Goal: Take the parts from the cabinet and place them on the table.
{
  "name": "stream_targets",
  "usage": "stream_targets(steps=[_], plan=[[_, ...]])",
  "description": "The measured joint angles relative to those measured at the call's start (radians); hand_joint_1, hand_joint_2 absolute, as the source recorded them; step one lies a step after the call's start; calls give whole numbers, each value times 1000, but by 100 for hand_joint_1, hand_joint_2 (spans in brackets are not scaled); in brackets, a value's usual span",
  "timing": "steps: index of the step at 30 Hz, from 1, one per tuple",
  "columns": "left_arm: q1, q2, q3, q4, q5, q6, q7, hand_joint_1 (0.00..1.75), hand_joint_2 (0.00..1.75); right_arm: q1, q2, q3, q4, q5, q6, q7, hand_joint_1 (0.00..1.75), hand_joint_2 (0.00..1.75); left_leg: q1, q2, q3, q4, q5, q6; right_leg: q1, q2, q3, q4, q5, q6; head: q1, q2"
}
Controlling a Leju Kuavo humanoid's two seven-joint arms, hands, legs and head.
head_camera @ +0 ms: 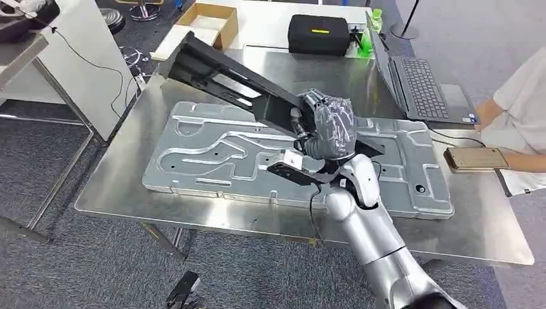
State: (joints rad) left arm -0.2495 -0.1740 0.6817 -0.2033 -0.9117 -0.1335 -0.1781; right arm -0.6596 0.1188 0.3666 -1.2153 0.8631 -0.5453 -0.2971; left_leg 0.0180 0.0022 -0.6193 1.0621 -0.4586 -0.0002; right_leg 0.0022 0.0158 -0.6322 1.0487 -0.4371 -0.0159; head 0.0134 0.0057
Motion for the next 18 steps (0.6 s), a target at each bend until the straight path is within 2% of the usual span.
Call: stream_targets(steps=[3, 4, 5, 6, 8, 9, 10, 11, 12, 14, 15, 16, 18], plan=[[2, -1, 0, 0, -10, -2, -18, 0, 175, -39, -27, 3, 55, -7, 22, -1, 175, 175, -6, -1, -1, -7, 10, 15, -1, 0, -2, -3, 5, 15, 0, 0], [1, -1, 0, 0, -10, -2, -31, 0, 175, -52, -39, 3, 74, -8, 26, -1, 175, 175, 0, -1, 1, -15, 16, 24, 0, 0, -2, -2, 4, 22, 0, 0], [0, -3, 0, 0, -12, -2, -40, 0, 175, -60, -49, 3, 87, -7, 26, 0, 175, 175, 3, 0, 4, -21, 20, 30, -5, -3, -4, 4, -3, 28, 0, 0], [-2, -3, 0, 0, -14, 0, -52, 0, 175, -74, -61, 4, 103, -7, 25, 0, 175, 175, 4, 0, 5, -22, 21, 33, -7, -6, -17, 39, -28, 36, 3, 0], [-2, -3, 0, 0, -24, 10, -72, 0, 175, -94, -82, 4, 139, -9, 23, 6, 175, 175, 4, 2, 5, -22, 21, 36, -11, -7, -88, 180, -94, 48, 2, 0], [-2, -3, -1, 0, -25, 13, -79, 0, 175, -98, -91, 4, 158, -12, 24, 8, 175, 175, 4, 3, 5, -22, 20, 36, -13, -8, -124, 247, -117, 52, 2, 0], [-2, -3, -1, 0, -30, 18, -85, 0, 175, -98, -101, 3, 180, -16, 25, 9, 175, 175, 4, 3, 5, -22, 19, 37, -16, -10, -149, 288, -121, 55, 2, 0], [-2, -3, -2, 0, -31, 22, -87, 0, 175, -98, -111, 3, 194, -19, 26, 11, 175, 175, 4, 2, 6, -22, 19, 38, -19, -11, -149, 276, -99, 55, 2, 0], [-2, -3, -3, 0, -32, 25, -91, 0, 175, -102, -120, 1, 209, -21, 28, 13, 175, 175, 4, 2, 8, -22, 18, 37, -20, -12, -126, 222, -59, 54, 2, 0], [-2, -6, -6, 0, -35, 30, -99, 0, 175, -123, -135, -4, 241, -26, 37, 13, 175, 175, 4, 2, 13, -22, 14, 32, -19, -18, -42, 45, 31, 47, 2, 0], [-3, -8, -7, 0, -37, 32, -103, 0, 175, -136, -141, -7, 256, -31, 44, 13, 0, 175, 1, 2, 13, -22, 12, 28, -15, -22, -16, -5, 23, 42, 2, 0], [-5, -8, -7, 0, -40, 37, -106, 0, 175, -146, -142, -9, 270, -35, 51, 13, 0, 175, -2, 2, 11, -21, 12, 21, -7, -19, -19, -13, 26, 35, 2, 0], [-4, -8, -9, 0, -47, 45, -114, 0, 175, -150, -154, -17, 296, -38, 56, 11, 0, 175, 0, 4, 15, -29, 11, 10, -4, -17, -19, -10, 22, 27, 2, 0]])
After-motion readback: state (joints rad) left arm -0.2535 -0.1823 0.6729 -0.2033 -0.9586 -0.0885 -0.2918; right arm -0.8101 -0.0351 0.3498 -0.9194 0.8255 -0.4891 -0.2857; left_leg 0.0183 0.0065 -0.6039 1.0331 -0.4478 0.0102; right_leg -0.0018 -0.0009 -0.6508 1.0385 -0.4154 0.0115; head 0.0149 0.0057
